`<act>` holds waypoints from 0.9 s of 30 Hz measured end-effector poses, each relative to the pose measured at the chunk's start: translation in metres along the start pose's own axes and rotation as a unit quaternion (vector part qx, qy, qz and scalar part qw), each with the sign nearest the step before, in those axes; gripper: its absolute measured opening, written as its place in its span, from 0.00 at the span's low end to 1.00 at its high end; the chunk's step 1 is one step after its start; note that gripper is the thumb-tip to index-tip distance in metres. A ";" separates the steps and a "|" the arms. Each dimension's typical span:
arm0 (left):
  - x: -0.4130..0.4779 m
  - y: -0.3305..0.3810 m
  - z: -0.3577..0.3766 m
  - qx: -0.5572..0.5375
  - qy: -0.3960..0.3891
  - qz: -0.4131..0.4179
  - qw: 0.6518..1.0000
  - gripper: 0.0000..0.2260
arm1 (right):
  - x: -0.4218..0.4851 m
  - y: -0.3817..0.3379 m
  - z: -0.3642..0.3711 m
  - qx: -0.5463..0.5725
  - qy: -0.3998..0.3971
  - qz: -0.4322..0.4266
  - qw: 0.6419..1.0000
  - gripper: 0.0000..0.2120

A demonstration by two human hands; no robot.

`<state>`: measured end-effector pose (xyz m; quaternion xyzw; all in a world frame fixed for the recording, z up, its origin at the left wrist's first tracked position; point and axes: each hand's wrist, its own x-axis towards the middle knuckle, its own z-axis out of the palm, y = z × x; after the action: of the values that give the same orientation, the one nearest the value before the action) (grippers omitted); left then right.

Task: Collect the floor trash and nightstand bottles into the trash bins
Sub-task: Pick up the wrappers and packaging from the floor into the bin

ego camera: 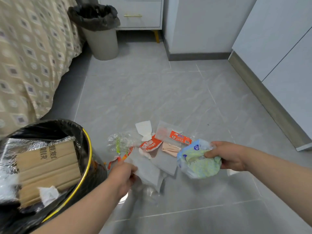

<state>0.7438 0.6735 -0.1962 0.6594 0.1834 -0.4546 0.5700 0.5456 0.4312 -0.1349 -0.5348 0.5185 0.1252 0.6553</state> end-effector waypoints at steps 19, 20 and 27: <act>-0.125 0.145 -0.174 -0.133 -0.097 0.160 0.973 0.14 | -0.102 -0.085 0.120 0.255 -0.131 -0.146 0.947 0.18; -0.122 0.145 -0.191 -0.168 -0.094 0.160 0.968 0.15 | -0.101 -0.086 0.124 0.257 -0.129 -0.145 0.947 0.19; -0.082 0.125 -0.253 -0.118 0.080 0.112 0.983 0.10 | -0.093 -0.083 0.141 0.223 -0.129 -0.115 0.959 0.14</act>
<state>0.8948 0.8931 -0.0731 0.6377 0.2058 -0.3093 0.6748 0.6421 0.5519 -0.0273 -0.4105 0.3796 -0.0016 0.8291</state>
